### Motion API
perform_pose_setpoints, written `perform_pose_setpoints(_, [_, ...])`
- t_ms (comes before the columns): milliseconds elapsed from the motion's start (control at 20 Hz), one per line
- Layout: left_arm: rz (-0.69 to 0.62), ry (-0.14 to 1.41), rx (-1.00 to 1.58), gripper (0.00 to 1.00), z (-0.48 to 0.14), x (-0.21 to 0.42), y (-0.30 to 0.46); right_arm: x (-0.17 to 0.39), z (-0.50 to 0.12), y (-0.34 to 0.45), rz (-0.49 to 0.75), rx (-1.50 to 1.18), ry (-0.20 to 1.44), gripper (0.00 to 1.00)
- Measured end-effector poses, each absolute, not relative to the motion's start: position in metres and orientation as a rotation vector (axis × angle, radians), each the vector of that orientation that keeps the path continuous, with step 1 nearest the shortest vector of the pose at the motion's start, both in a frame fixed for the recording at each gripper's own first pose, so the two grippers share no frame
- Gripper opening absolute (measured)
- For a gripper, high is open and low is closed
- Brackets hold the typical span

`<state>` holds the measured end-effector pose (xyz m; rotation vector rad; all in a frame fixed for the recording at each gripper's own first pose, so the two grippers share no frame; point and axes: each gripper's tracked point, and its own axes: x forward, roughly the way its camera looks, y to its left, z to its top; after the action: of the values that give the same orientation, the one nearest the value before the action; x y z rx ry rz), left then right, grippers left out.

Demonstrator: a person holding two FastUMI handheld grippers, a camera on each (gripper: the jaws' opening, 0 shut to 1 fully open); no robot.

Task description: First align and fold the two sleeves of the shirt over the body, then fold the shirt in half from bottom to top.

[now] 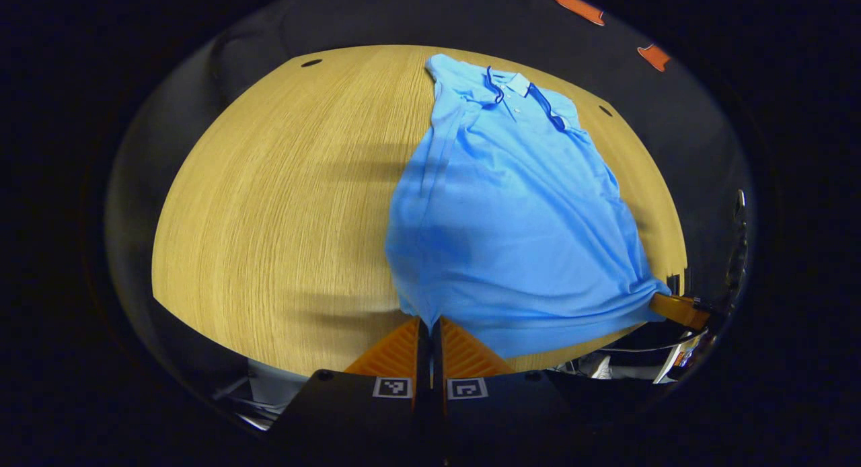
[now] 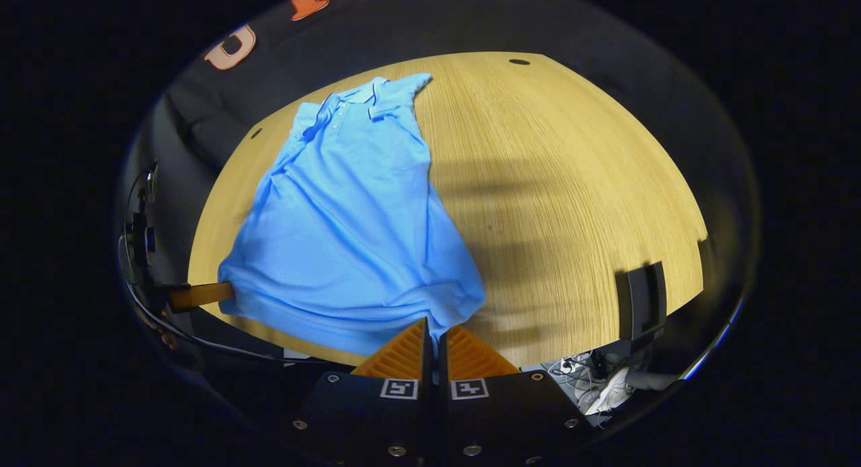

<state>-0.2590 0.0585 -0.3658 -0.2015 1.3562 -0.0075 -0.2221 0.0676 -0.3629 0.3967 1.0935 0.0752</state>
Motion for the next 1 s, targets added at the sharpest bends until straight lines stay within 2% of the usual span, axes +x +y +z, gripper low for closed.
perform_pose_setpoints(450, [-0.11, 1.205, -0.192, 0.05, -0.315, -0.165, 0.056, -0.157, -0.305, 0.058, 0.066, 0.416, 0.973, 0.04])
perform_pose_setpoints(1000, [-0.108, 1.101, -0.144, 0.06, -0.318, -0.062, 0.077, -0.042, -0.278, 0.042, 0.055, 0.398, 0.867, 0.04])
